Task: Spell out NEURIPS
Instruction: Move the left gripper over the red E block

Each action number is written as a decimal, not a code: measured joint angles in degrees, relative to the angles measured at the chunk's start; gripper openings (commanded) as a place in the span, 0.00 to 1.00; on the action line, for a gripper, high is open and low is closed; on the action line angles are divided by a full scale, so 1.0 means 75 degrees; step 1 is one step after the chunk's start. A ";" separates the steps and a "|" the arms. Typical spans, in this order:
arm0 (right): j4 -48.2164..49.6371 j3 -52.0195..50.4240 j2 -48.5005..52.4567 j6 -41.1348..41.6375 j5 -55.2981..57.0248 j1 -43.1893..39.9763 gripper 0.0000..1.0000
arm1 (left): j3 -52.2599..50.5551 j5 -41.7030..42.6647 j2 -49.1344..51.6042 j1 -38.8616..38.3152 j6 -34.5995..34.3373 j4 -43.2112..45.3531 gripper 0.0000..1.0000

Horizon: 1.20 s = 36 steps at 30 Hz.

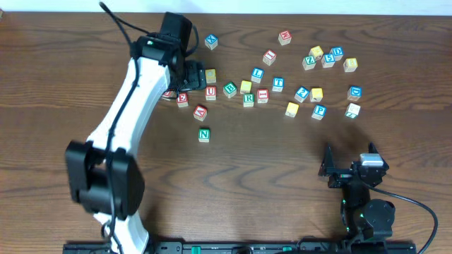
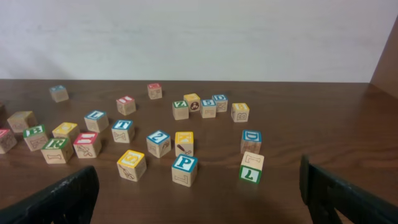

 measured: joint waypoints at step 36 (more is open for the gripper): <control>0.0000 0.0000 0.0000 0.0000 0.0003 0.0000 0.99 | -0.0058 -0.0175 0.1172 0.0178 -0.0259 0.0545 0.79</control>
